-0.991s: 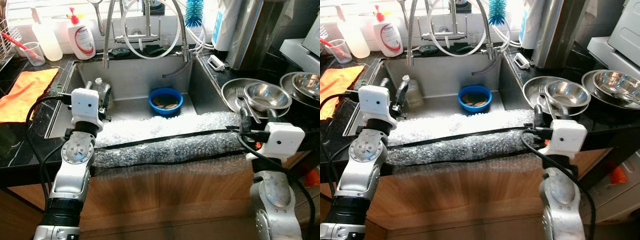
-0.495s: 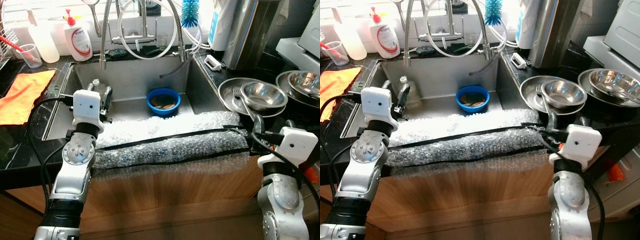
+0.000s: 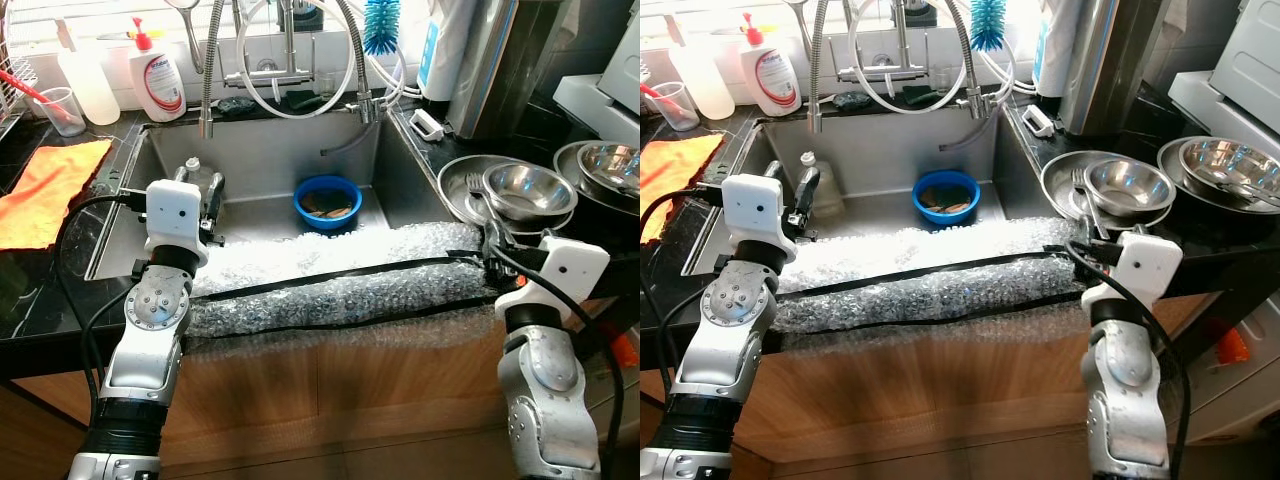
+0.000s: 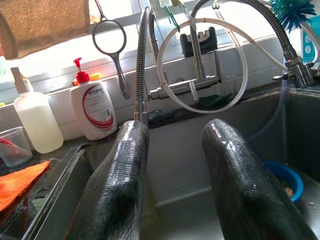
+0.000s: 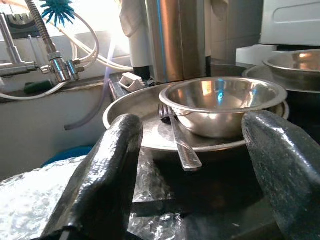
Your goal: Kitchen organization
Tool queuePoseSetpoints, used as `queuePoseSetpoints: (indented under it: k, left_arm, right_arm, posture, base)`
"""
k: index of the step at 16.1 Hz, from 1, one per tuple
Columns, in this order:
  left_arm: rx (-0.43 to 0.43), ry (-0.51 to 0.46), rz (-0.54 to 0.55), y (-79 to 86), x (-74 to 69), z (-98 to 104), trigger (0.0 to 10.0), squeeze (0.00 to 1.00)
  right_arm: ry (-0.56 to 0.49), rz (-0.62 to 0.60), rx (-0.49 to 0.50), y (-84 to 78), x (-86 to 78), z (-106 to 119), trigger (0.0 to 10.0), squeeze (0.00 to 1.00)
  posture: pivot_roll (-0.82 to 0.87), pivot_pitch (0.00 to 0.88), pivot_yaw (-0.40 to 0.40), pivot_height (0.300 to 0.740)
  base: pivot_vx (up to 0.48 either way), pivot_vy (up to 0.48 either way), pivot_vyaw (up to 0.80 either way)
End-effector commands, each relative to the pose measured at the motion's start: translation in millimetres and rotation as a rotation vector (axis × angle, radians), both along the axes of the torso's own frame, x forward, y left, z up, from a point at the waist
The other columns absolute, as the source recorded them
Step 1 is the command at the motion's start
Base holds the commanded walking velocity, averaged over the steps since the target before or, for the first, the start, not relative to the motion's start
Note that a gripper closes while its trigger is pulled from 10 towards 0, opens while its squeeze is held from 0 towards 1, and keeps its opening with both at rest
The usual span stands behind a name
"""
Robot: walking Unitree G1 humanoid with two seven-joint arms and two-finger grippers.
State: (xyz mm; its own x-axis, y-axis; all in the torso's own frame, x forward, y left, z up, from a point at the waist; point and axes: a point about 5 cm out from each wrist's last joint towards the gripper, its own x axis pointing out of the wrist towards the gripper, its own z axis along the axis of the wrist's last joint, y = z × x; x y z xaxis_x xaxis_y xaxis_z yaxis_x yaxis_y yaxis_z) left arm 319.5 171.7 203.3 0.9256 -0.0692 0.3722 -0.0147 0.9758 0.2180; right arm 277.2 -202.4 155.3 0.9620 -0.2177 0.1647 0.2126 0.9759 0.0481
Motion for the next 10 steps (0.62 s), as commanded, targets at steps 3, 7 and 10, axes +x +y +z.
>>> queuePoseSetpoints:
  k: [3,7,10]
  left_arm:
    - [0.022,-0.007,-0.001,-2.7,-1.1,1.7,10.0,0.0]
    - [0.023,-0.006,-0.002,-3.1,-1.0,1.2,10.0,0.0]
    - [0.025,-0.006,-0.002,-3.2,-1.2,1.1,10.0,0.0]
  right_arm:
    - [0.025,0.009,-0.017,1.7,3.2,-2.9,10.0,0.0]
    - [0.057,-0.005,-0.029,-0.4,5.7,-7.7,10.0,0.0]
    - [0.071,0.001,-0.037,0.3,8.0,-9.7,0.0,0.0]
  posture:
    - [-0.06,0.029,0.027,0.74]
    - [-0.06,0.032,0.024,0.74]
    - [-0.06,0.032,0.024,0.74]
  base:
    - [0.0,0.0,0.0]
    - [0.0,0.0,0.0]
    - [0.0,0.0,0.0]
